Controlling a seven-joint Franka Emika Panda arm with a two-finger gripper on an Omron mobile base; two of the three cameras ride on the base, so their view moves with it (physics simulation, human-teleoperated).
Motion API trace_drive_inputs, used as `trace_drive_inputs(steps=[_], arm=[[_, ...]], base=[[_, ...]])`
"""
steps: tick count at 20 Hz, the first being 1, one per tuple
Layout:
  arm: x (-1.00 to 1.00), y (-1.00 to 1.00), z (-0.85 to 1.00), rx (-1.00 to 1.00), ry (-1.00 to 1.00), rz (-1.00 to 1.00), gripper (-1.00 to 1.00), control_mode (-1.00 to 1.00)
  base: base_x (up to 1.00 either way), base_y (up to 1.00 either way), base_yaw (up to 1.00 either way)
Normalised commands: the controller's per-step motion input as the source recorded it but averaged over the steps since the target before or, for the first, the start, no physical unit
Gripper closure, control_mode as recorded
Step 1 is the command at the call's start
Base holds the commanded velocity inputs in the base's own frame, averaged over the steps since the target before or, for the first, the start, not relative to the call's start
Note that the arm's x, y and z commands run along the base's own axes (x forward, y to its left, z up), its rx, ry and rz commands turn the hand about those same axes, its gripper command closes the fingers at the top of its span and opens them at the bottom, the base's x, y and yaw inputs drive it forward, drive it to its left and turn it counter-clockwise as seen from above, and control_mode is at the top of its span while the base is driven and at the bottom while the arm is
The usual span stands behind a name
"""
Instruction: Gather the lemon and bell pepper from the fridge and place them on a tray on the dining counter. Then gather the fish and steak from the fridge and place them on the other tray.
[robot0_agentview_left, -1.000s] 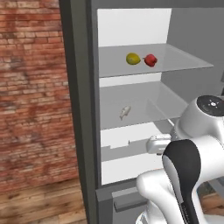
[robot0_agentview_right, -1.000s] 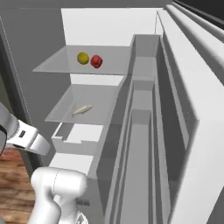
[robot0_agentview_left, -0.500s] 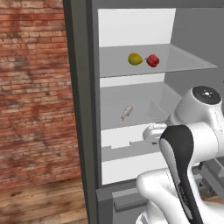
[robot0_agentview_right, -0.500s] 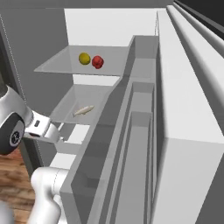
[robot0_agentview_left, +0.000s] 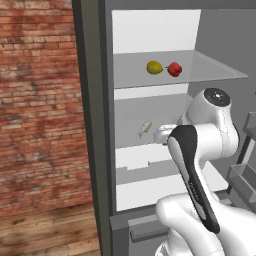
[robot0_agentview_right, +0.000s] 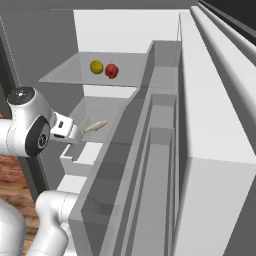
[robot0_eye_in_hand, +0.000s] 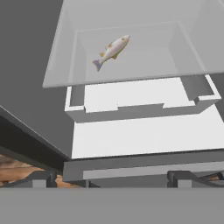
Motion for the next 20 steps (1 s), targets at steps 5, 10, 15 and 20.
trace_drive_inputs(steps=[5, 10, 15, 20], arm=[[0.61, 0.06, 0.0, 0.0, -0.07, 0.0, -1.0, -1.0], [0.64, 0.02, -0.1, 0.0, 0.0, 0.0, -1.0, -1.0], [0.59, 0.1, -0.24, 0.0, 0.0, -0.05, -1.0, -1.0], [0.4, 0.06, -0.28, 0.0, 0.0, -0.08, -1.0, -1.0]], base=[[0.0, 0.0, 0.0], [0.0, 0.0, 0.0], [0.0, 0.0, 0.0], [0.0, 0.0, 0.0]])
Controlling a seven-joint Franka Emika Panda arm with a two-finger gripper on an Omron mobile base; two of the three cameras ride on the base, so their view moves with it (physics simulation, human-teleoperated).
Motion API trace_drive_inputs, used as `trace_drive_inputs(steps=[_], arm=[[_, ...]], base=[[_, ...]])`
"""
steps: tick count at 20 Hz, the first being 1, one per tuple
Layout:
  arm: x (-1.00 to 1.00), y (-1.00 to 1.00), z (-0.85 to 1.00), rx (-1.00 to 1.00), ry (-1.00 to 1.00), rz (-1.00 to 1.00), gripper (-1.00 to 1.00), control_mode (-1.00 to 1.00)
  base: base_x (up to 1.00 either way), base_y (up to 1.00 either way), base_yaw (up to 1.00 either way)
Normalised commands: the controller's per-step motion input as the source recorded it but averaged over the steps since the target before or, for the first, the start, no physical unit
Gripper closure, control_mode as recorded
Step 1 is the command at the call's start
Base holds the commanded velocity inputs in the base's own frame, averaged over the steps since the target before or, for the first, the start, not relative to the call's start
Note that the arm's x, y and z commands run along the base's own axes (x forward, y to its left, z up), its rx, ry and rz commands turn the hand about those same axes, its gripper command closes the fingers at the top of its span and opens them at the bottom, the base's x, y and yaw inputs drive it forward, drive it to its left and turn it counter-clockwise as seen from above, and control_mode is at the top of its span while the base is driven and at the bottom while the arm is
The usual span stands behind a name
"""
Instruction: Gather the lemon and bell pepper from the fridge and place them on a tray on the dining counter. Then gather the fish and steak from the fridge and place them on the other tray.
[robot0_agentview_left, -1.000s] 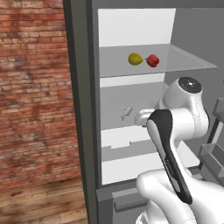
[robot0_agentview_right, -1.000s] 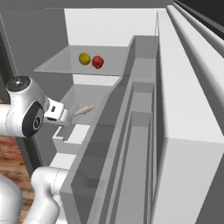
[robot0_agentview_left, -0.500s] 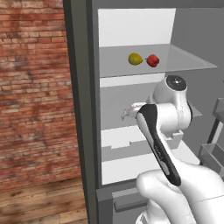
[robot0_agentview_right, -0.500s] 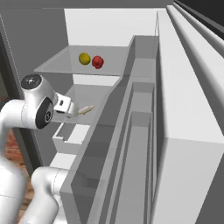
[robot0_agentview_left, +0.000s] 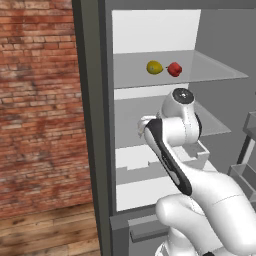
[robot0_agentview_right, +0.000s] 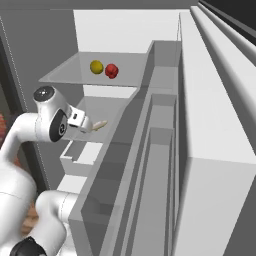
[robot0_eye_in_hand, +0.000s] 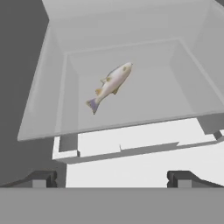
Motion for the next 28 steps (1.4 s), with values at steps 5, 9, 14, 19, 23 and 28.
trace_drive_inputs(steps=[5, 9, 14, 19, 23, 28], arm=[[0.38, 0.0, -0.19, 0.0, 0.01, -0.09, -1.0, -1.0], [0.43, 0.03, -0.13, 0.0, 0.06, -0.13, -1.0, -1.0], [0.46, 0.01, -0.1, 0.0, 0.08, -0.04, -1.0, -1.0], [0.35, 0.0, -0.3, 0.0, 0.05, 0.0, -1.0, -1.0], [0.29, 0.0, -0.43, -0.01, 0.01, 0.0, -1.0, -1.0], [0.27, 0.03, -0.36, -0.01, 0.0, 0.0, -1.0, -1.0]], base=[[0.0, 0.0, 0.0], [0.0, 0.0, 0.0], [0.0, 0.0, 0.0], [0.0, 0.0, 0.0], [0.0, 0.0, 0.0], [0.0, 0.0, 0.0]])
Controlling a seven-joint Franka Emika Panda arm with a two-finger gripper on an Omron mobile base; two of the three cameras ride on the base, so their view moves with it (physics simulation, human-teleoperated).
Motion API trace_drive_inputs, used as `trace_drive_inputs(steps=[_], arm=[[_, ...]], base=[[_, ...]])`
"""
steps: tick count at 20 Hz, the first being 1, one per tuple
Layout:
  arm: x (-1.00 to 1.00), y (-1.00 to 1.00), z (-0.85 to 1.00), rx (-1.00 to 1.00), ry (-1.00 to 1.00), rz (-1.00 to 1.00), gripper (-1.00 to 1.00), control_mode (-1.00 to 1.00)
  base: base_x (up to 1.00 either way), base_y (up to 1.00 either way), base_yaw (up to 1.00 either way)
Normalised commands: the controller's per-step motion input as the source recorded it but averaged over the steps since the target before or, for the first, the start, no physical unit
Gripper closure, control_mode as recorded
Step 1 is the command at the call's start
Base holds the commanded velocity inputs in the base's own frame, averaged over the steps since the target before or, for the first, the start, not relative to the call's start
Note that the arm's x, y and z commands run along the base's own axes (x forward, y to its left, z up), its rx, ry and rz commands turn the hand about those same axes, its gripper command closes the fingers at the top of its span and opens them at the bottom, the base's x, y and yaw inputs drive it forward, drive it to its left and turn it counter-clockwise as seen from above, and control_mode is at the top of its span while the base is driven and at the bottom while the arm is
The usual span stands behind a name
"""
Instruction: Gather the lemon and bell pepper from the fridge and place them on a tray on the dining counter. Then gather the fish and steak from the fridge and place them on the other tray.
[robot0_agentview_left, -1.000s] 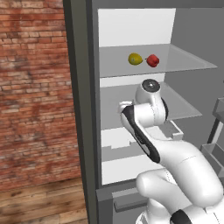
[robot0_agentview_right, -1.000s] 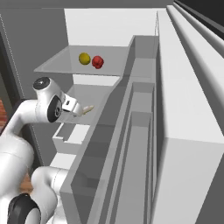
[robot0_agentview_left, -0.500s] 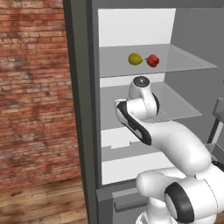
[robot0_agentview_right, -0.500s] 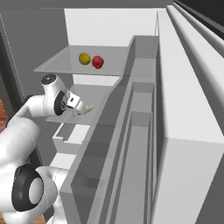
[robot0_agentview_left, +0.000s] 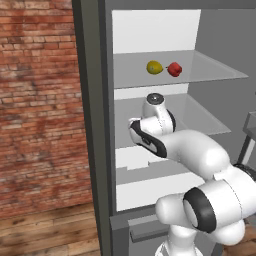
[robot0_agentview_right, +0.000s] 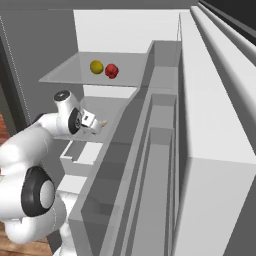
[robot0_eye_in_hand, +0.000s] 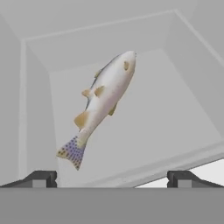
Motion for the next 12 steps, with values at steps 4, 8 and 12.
trace_drive_inputs(steps=[4, 8, 12], arm=[[0.26, 0.07, -0.25, 0.0, 0.0, 0.0, -1.0, -1.0], [0.27, 0.09, -0.22, 0.0, 0.0, 0.0, -1.0, -1.0], [0.25, 0.08, -0.17, 0.0, 0.0, -0.02, -1.0, -1.0]], base=[[0.0, 0.0, 0.0], [0.0, 0.0, 0.0], [0.0, 0.0, 0.0]])
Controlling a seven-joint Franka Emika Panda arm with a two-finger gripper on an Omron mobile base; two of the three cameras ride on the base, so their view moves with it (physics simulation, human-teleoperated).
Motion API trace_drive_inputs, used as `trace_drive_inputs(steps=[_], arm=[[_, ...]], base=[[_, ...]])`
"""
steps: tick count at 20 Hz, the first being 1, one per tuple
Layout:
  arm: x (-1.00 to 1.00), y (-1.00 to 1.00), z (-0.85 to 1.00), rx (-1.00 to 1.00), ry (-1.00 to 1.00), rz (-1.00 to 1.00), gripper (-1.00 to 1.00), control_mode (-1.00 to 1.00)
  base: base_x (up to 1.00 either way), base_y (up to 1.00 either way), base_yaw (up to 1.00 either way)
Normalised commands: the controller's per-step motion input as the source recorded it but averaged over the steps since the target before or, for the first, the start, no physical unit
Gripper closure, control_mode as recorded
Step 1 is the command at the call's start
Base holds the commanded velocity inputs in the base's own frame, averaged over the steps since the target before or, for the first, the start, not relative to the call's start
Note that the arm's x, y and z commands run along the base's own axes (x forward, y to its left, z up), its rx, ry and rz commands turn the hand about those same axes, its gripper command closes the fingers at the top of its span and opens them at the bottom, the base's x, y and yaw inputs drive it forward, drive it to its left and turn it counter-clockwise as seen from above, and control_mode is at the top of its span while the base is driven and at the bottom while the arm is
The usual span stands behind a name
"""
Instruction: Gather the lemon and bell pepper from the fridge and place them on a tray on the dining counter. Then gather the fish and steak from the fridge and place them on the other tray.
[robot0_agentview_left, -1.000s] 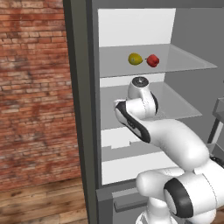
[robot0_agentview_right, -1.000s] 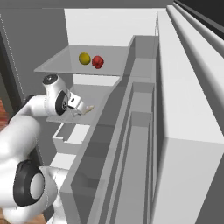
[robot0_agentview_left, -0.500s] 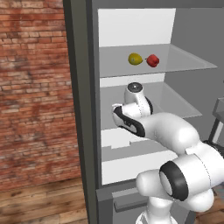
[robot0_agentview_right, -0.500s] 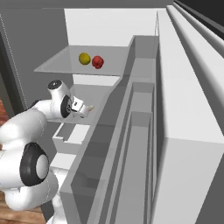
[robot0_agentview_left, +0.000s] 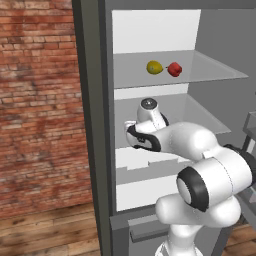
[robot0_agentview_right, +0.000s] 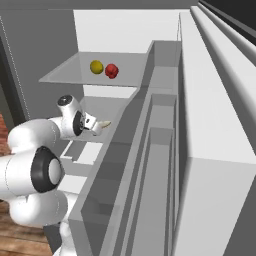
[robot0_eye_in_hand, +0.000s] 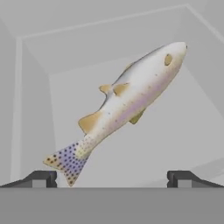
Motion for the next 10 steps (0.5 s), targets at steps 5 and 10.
trace_drive_inputs(steps=[5, 10], arm=[[0.2, 0.0, -0.05, 0.0, 0.0, -0.05, -1.0, -1.0], [-0.03, -0.01, 0.01, 0.01, -0.01, -0.02, -1.0, -1.0]], base=[[0.0, 0.0, 0.0], [0.0, 0.0, 0.0]])
